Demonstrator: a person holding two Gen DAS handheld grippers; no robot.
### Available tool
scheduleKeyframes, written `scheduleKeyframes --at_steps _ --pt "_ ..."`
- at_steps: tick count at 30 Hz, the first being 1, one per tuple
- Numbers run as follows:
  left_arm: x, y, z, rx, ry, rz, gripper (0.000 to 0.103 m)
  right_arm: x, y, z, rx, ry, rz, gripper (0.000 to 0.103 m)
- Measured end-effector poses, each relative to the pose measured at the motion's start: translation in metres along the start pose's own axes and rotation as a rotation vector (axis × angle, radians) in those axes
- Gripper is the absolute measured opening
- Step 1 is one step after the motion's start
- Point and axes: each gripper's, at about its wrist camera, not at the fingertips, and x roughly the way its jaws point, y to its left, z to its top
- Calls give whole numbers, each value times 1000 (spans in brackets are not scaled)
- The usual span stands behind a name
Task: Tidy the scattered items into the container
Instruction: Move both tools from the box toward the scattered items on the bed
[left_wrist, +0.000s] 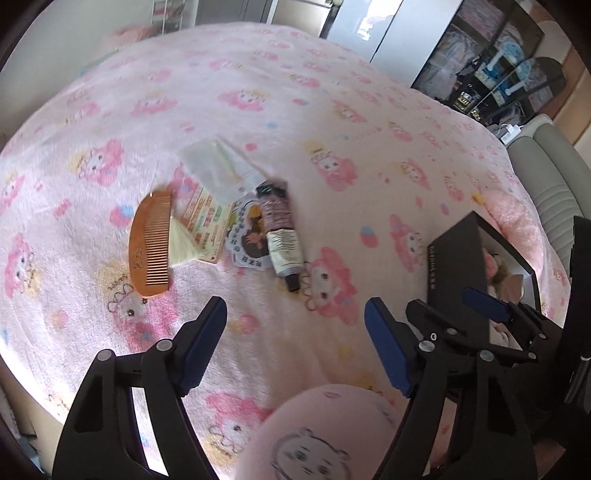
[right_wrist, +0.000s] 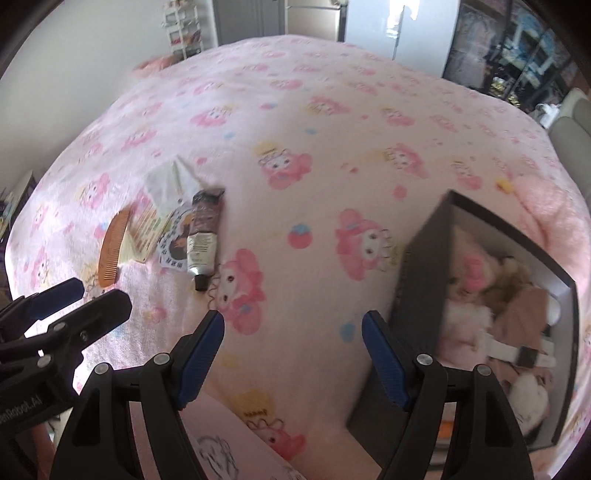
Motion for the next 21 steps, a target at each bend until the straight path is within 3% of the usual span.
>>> scheduleKeyframes --at_steps 3,8,12,15,19,21 --pt "23 19 7 -38 48 -37 66 26 12 7 -28 33 -9 75" --pt "61 39 18 -86 126 -130 51 57 17 17 -4 101 78 75" --pt "87 44 25 -112 180 -221 50 75 27 22 -25 132 141 75" --pt "109 48 33 -161 240 -341 50 89 33 25 -24 160 206 69" --pt "133 45 40 -161 281 -308 49 104 35 26 -11 184 234 57" --pt "141 43 40 -177 303 -313 36 107 34 25 -7 189 231 50"
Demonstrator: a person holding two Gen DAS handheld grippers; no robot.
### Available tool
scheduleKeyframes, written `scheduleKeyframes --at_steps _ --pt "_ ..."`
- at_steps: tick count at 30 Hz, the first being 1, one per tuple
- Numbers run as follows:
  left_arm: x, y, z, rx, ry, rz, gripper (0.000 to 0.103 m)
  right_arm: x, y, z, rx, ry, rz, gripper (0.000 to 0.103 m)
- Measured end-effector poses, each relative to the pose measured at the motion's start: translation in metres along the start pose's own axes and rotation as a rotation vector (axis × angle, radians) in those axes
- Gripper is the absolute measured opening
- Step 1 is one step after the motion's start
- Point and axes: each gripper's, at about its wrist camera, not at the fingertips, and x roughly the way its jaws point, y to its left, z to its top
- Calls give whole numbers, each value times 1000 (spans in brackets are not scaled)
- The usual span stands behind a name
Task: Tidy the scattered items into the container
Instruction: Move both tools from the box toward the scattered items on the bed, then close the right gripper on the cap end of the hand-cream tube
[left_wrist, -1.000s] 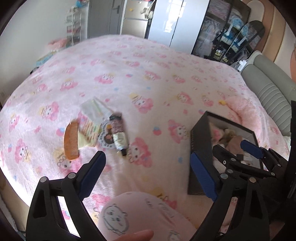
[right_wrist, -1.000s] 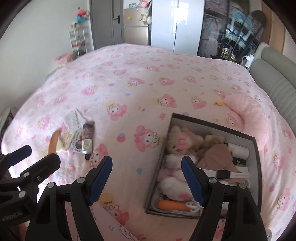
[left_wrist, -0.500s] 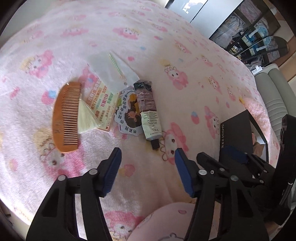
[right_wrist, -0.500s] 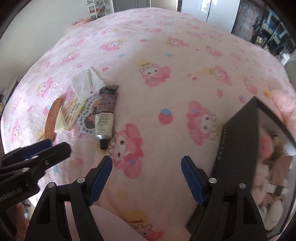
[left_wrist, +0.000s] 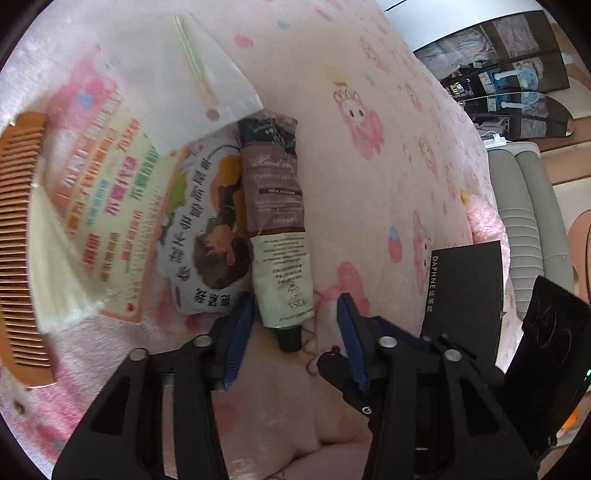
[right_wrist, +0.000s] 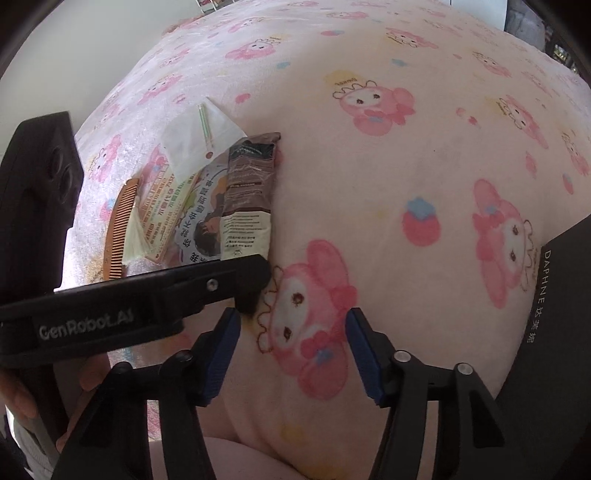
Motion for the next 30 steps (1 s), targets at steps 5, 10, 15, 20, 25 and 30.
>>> scheduleKeyframes --at_steps 5,10,15,20,25,30 --pt "-6 -8 -4 -14 -8 29 32 -1 -4 -5 28 5 16 42" --pt "-12 -18 -19 -61 59 -12 32 -14 -3 -14 63 -6 42 43" --pt "-14 -25 -29 -56 107 -8 32 -16 -2 -25 85 8 24 47" --pt "-25 -14 -24 -60 57 11 42 -12 -11 -34 126 29 16 47" --pt "-7 0 -3 -113 79 -37 46 1 -14 -30 123 57 131 47" --pt "13 -6 11 -89 112 -12 30 24 -11 -21 126 87 147 33"
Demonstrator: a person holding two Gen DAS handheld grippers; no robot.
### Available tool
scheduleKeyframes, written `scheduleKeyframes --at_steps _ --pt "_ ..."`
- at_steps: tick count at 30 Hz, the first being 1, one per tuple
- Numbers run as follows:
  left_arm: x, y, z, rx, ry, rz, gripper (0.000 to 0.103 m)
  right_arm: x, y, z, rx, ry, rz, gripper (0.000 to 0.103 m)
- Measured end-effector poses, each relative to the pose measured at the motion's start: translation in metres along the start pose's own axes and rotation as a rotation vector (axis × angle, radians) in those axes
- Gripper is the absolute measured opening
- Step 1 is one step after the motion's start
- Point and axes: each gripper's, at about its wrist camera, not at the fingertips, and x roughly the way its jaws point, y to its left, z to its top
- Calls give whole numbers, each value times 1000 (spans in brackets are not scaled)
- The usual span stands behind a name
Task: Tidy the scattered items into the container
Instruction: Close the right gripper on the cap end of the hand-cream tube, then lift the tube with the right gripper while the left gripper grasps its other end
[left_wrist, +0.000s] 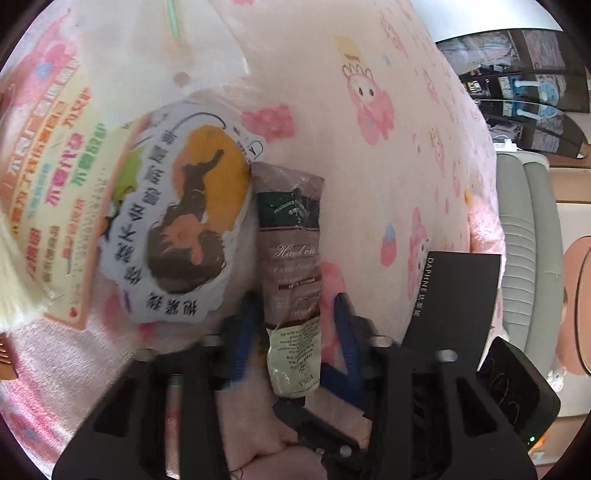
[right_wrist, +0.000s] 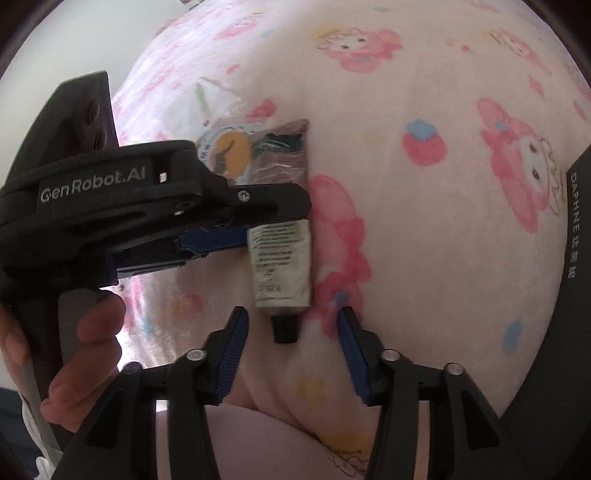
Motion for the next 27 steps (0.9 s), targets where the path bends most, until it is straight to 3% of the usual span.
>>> scheduleKeyframes --at_steps 4,7,10,12,18,20,24,27 --pt "-9 -3 -14 -4 -69 6 29 -3 0 -5 16 -13 24 18" --pt "-23 3 -28 -52 -118 -4 29 -6 2 -11 23 -24 5 18" --pt "-42 12 -51 -114 -180 17 29 -10 4 -15 30 -53 -70 18" --pt "-49 20 -65 -169 -194 20 29 -12 4 -16 49 -52 -61 18" --pt "-54 38 -84 -247 -186 9 31 -22 17 -20 43 -36 14 19" --pt "-57 37 -84 -232 -192 5 32 -32 7 -39 33 -4 69 21" --pt "-46 34 -84 -155 -83 -35 34 -24 4 -38 55 46 94 26" --pt "-30 28 -79 -104 -25 -16 39 -17 2 -34 74 66 95 27"
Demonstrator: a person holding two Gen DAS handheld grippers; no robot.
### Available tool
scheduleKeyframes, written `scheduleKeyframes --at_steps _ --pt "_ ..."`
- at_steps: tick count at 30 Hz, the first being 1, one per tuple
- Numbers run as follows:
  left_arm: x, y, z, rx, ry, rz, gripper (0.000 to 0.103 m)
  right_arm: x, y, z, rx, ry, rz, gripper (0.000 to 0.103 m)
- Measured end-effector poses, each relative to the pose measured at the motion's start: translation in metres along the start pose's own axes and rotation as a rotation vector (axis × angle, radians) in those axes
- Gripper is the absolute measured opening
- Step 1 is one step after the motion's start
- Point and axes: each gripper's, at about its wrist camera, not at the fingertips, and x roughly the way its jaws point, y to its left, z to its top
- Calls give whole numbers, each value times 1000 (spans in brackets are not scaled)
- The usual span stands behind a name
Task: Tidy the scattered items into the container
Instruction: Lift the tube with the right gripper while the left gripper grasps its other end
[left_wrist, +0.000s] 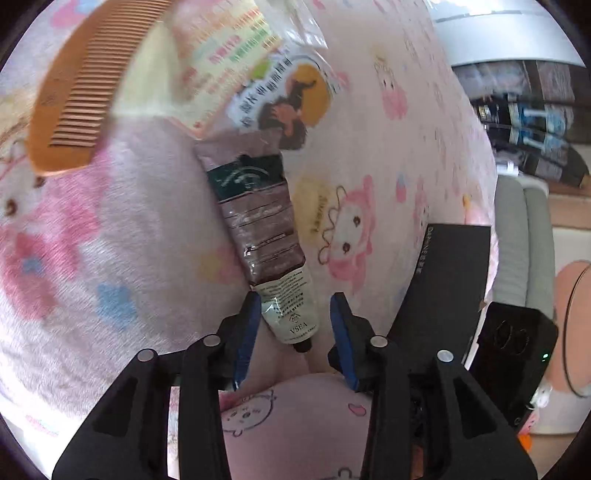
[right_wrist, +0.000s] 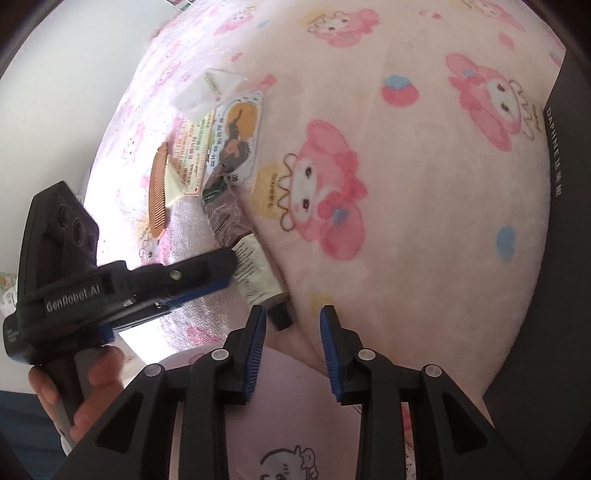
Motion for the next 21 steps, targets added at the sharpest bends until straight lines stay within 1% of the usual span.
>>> scheduleKeyframes --at_steps 1,3,5,6,7,8,11,13,14,17,18,20,21 --pt "4 -2 2 5 15 3 40 1 -1 1 10 5 3 28" --pt "8 -3 6 -5 39 -27 38 4 -2 2 19 5 -3 28" --pt "12 -5 9 -25 58 -96 34 6 0 4 19 -6 -19 28" --pt "13 -8 11 -36 68 -141 34 6 2 4 20 -15 -31 28" --pt "14 -11 11 -35 74 -169 34 6 3 5 19 -26 -49 28" --pt "14 -16 11 -21 77 -170 34 6 5 6 15 -40 -66 28" --pt "2 -18 11 23 40 -129 35 4 9 9 17 -84 -117 28" --pt "-13 -10 15 33 -19 -86 36 4 10 13 11 -94 -158 28" --pt "-17 -8 18 38 -48 -65 36 6 8 14 9 -85 -152 28" --pt "-23 0 38 43 -140 8 39 11 -1 13 19 -21 -50 28" --pt "-22 1 46 47 -164 34 39 14 -3 15 33 -19 -34 28" --pt "-14 -4 58 60 -182 67 39 25 -1 17 48 -9 -23 28" --pt "-12 -6 64 75 -192 62 39 29 -1 20 55 -7 -14 28"
